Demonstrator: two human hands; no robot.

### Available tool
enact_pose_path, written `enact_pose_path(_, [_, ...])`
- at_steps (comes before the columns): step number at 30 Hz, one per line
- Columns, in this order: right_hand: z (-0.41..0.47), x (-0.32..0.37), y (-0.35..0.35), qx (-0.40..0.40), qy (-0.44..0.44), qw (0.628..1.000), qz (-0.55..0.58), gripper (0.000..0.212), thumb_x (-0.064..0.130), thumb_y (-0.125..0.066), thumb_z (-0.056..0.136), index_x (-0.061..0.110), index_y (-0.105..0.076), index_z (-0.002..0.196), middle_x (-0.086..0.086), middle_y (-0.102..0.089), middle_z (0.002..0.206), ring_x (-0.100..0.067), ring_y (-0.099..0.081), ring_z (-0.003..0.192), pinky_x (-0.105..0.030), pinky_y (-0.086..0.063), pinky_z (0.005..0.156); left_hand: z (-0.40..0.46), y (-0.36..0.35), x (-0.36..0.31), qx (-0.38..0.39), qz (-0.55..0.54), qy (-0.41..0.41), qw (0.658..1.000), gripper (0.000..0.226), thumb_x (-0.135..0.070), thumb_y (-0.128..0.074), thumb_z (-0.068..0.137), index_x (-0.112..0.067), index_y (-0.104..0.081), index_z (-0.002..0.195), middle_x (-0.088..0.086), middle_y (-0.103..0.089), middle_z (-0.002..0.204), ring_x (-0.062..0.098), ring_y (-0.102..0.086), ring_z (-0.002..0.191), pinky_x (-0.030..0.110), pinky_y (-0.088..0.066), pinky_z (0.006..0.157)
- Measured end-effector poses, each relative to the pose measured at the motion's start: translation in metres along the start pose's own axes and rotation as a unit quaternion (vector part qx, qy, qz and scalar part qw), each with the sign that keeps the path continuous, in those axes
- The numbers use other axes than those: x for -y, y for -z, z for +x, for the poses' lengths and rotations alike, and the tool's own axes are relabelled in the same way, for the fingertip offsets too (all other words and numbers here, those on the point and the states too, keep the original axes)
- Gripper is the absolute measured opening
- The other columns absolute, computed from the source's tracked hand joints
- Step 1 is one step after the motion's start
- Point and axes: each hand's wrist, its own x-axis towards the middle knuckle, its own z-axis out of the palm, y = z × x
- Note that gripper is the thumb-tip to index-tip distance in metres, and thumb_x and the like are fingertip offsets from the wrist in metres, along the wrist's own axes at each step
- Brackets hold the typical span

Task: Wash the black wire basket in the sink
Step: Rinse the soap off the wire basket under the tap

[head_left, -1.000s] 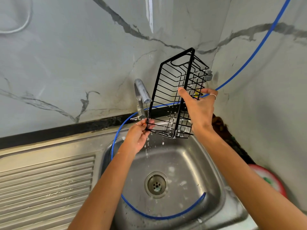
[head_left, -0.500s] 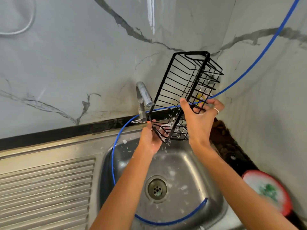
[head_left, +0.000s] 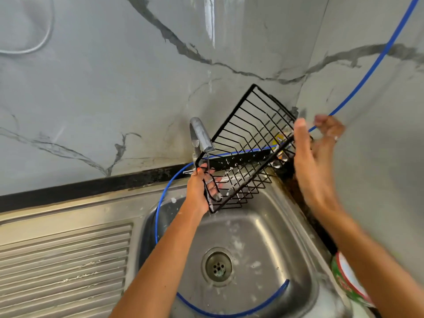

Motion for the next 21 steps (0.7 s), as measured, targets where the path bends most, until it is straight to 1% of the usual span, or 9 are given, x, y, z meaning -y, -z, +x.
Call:
enact_pose_path(2, [0.022,0.013,0.007,0.035,-0.02,0.998,-0.042,0.042,0.045,-0.051,0.093,0.023,-0.032,0.123,0.016,-0.044,0.103,0.002,-0.051,0.085,-0.014,-0.039,0.082,0.003,0.004,0.0,0.01,0.021,-0.015,1.0,0.026,-0.018,-0.032,0.106,-0.01,-0.051,0.122,0.009,-0.061,0.094,0.024,-0.063,0.071,0.03,-0.056,0.051])
enact_pose_path(3, [0.035,0.016,0.01,0.082,-0.049,0.992,-0.086,0.047,0.046,-0.053,0.091,0.023,-0.034,0.127,0.014,-0.047,0.106,0.001,-0.052,0.09,-0.014,-0.037,0.082,0.003,0.006,0.0,0.017,0.03,-0.021,0.999,0.024,-0.016,-0.033,0.106,-0.012,-0.052,0.119,0.009,-0.06,0.098,0.025,-0.063,0.072,0.03,-0.056,0.052])
enact_pose_path(4, [0.047,0.017,0.013,0.141,-0.088,0.977,-0.134,0.053,0.049,-0.055,0.089,0.024,-0.035,0.132,0.008,-0.049,0.117,-0.005,-0.051,0.101,-0.02,-0.036,0.086,0.003,0.006,0.0,0.025,0.038,-0.024,0.999,0.023,-0.015,-0.033,0.105,-0.013,-0.052,0.117,0.009,-0.06,0.1,0.024,-0.062,0.072,0.031,-0.056,0.054])
enact_pose_path(6, [0.067,0.016,0.018,0.245,-0.173,0.93,-0.213,0.068,0.053,-0.06,0.084,0.028,-0.031,0.14,-0.004,-0.037,0.144,-0.019,-0.042,0.124,-0.034,-0.035,0.095,0.002,0.006,0.0,0.039,0.054,-0.027,0.997,0.023,-0.015,-0.032,0.106,-0.015,-0.053,0.117,0.009,-0.061,0.104,0.023,-0.062,0.073,0.034,-0.056,0.061])
enact_pose_path(9, [0.084,0.019,0.021,0.308,-0.235,0.89,-0.239,0.084,0.056,-0.065,0.077,0.034,-0.022,0.147,-0.003,-0.023,0.155,-0.03,-0.031,0.136,-0.055,-0.036,0.101,0.003,0.005,0.003,0.054,0.064,-0.021,0.996,0.024,-0.015,-0.032,0.106,-0.015,-0.054,0.116,0.009,-0.063,0.108,0.024,-0.062,0.076,0.038,-0.053,0.071])
enact_pose_path(11, [0.092,0.023,0.025,0.345,-0.252,0.866,-0.26,0.093,0.06,-0.065,0.071,0.036,-0.02,0.148,-0.001,-0.023,0.156,-0.033,-0.028,0.138,-0.058,-0.037,0.1,0.006,0.004,0.005,0.062,0.061,-0.015,0.996,0.025,-0.01,-0.033,0.104,-0.015,-0.055,0.114,0.01,-0.063,0.111,0.026,-0.062,0.08,0.04,-0.052,0.074])
enact_pose_path(14, [0.102,0.028,0.033,0.381,-0.237,0.833,-0.324,0.101,0.067,-0.062,0.059,0.039,-0.021,0.147,0.001,-0.023,0.156,-0.029,-0.028,0.139,-0.054,-0.035,0.102,0.01,0.004,0.005,0.069,0.06,-0.013,0.996,0.027,-0.007,-0.033,0.103,-0.015,-0.056,0.114,0.011,-0.062,0.117,0.029,-0.062,0.085,0.041,-0.052,0.077])
enact_pose_path(17, [0.106,0.028,0.038,0.39,-0.227,0.827,-0.334,0.099,0.068,-0.061,0.06,0.045,-0.017,0.147,0.002,-0.014,0.159,-0.028,-0.021,0.143,-0.057,-0.03,0.104,0.013,0.001,0.004,0.084,0.047,-0.012,0.995,0.027,-0.007,-0.031,0.103,-0.013,-0.055,0.114,0.014,-0.061,0.121,0.03,-0.063,0.084,0.042,-0.052,0.08])
enact_pose_path(21, [0.099,0.02,0.036,0.375,-0.25,0.864,-0.224,0.1,0.07,-0.074,0.053,0.047,-0.028,0.139,0.004,-0.03,0.152,-0.037,-0.035,0.134,-0.065,-0.04,0.094,0.018,-0.006,0.0,0.101,0.036,-0.015,0.994,0.03,-0.02,-0.031,0.107,-0.013,-0.055,0.121,0.013,-0.064,0.122,0.033,-0.065,0.093,0.047,-0.05,0.092])
